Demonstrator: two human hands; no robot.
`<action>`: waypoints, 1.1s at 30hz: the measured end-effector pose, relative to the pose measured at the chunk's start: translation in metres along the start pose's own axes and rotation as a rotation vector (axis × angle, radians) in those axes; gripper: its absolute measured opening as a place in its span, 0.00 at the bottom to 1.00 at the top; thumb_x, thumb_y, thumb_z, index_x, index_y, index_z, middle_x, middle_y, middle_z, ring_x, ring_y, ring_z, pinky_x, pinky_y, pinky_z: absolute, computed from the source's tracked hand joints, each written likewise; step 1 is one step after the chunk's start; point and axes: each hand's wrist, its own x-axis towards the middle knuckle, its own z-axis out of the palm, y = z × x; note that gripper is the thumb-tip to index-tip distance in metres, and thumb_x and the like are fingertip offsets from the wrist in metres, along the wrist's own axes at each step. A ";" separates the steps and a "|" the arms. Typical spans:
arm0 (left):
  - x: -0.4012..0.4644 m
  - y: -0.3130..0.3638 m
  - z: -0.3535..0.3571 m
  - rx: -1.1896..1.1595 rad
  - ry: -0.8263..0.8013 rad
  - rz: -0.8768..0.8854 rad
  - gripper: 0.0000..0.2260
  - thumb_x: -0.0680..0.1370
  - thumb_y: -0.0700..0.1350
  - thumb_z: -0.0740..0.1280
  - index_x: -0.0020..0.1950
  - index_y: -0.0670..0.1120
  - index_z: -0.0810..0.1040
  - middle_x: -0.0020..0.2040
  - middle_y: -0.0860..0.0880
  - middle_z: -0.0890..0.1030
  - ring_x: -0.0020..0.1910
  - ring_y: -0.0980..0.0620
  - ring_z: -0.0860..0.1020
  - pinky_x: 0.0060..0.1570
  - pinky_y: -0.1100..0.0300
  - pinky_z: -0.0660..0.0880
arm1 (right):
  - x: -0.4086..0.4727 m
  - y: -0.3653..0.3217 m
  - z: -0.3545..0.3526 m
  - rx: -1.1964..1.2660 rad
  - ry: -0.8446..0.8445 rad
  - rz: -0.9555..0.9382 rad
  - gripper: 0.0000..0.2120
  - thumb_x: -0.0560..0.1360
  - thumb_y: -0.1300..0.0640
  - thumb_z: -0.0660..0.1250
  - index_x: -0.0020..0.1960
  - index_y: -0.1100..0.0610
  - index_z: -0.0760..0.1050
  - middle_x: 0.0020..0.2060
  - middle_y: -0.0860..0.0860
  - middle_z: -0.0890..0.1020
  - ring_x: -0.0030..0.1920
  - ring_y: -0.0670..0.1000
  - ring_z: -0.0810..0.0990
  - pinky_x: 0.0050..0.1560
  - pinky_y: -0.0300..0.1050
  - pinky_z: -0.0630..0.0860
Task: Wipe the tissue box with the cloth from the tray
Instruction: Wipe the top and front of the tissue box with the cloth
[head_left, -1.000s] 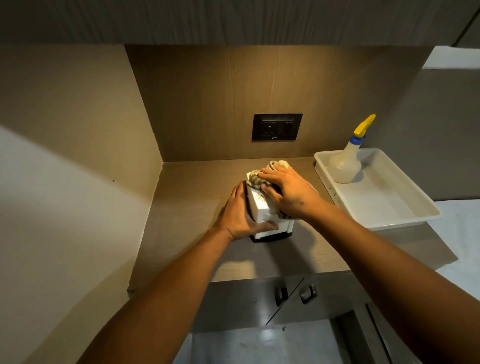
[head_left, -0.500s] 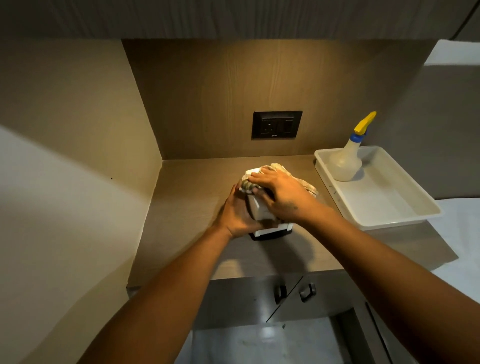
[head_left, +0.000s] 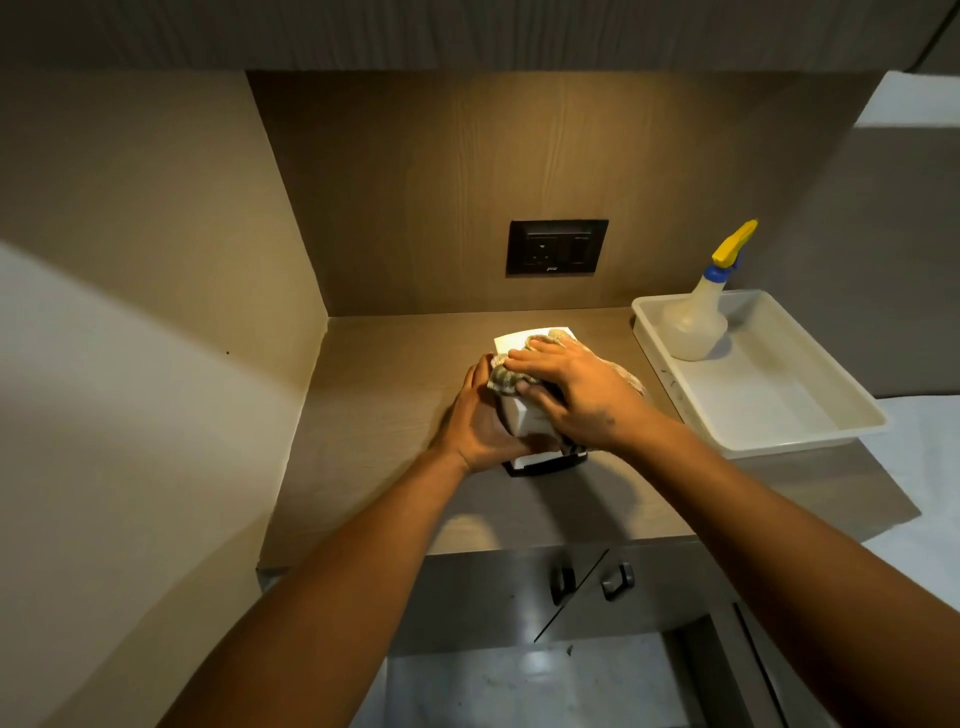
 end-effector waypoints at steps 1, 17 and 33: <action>0.000 -0.001 0.000 -0.006 0.001 -0.017 0.50 0.58 0.58 0.86 0.74 0.49 0.67 0.69 0.48 0.75 0.66 0.48 0.77 0.65 0.46 0.78 | -0.007 0.000 0.001 -0.002 0.000 -0.027 0.18 0.80 0.48 0.61 0.69 0.48 0.73 0.69 0.48 0.74 0.72 0.45 0.62 0.68 0.37 0.47; -0.001 0.001 -0.002 0.002 -0.030 -0.023 0.52 0.57 0.57 0.86 0.76 0.51 0.65 0.70 0.50 0.74 0.66 0.52 0.76 0.65 0.48 0.78 | -0.030 -0.008 0.006 -0.006 0.065 0.008 0.19 0.80 0.49 0.61 0.71 0.49 0.71 0.70 0.49 0.73 0.73 0.48 0.62 0.71 0.45 0.49; 0.002 -0.002 -0.007 0.110 -0.075 0.017 0.49 0.59 0.60 0.87 0.74 0.51 0.67 0.68 0.52 0.75 0.66 0.54 0.75 0.65 0.60 0.74 | 0.032 0.002 -0.004 -0.026 -0.013 0.174 0.17 0.79 0.50 0.60 0.67 0.48 0.74 0.62 0.53 0.78 0.61 0.53 0.72 0.64 0.56 0.69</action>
